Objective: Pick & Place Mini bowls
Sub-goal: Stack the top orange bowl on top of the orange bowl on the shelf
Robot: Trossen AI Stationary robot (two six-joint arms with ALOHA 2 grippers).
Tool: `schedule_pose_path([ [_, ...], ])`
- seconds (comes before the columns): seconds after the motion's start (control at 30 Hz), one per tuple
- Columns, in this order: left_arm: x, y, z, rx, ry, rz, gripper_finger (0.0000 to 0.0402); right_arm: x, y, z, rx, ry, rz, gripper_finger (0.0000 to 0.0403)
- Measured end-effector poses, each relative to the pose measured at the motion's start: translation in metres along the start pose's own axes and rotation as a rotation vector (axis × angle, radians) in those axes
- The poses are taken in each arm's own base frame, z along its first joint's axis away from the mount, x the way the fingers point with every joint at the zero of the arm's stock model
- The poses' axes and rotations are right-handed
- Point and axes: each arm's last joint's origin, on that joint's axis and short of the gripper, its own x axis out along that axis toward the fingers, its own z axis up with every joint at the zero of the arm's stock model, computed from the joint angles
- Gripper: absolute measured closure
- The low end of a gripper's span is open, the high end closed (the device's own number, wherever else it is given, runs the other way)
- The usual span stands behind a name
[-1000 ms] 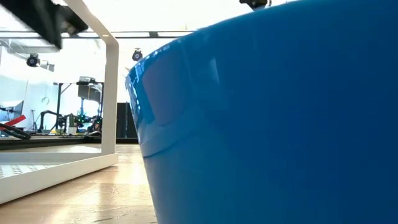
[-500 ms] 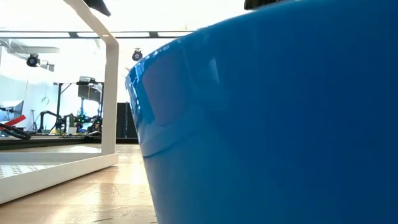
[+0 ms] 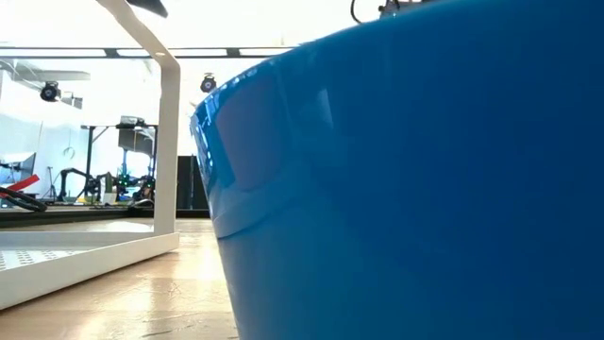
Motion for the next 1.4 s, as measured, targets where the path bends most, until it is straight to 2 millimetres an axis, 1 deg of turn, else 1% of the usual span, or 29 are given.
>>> schedule_pose_path([
  [0.17, -0.002, 0.003, 0.0, -0.006, -0.015, 0.02, 0.0401, 0.027, -0.007, -0.014, 0.06, 0.021, 0.001, 0.0394],
  [0.33, -0.004, 0.006, 0.0, -0.01, -0.024, 0.02, 0.0401, 0.047, -0.011, -0.024, 0.109, 0.008, 0.003, 0.0394],
  [0.57, -0.005, 0.008, -0.001, -0.005, -0.024, 0.02, 0.0401, 0.066, -0.016, -0.039, 0.165, 0.027, 0.002, 0.0394],
  [0.73, -0.005, 0.008, -0.003, 0.01, -0.013, 0.025, 0.0401, 0.078, -0.019, -0.046, 0.209, 0.004, 0.008, 0.0394],
  [0.93, -0.005, 0.009, -0.002, 0.01, -0.016, 0.033, 0.0401, 0.091, -0.021, -0.046, 0.241, 0.02, 0.006, 0.0394],
  [1.13, -0.005, 0.009, -0.002, 0.01, -0.016, 0.033, 0.0401, 0.11, -0.019, -0.04, 0.238, 0.044, 0.027, 0.0394],
  [1.23, -0.005, 0.009, -0.002, 0.01, -0.016, 0.033, 0.0401, 0.114, -0.016, -0.033, 0.218, 0.031, 0.068, 0.0394],
  [1.4, -0.005, 0.009, -0.002, 0.01, -0.016, 0.033, 0.0401, 0.114, -0.009, -0.017, 0.178, -0.033, 0.11, 0.0394],
])
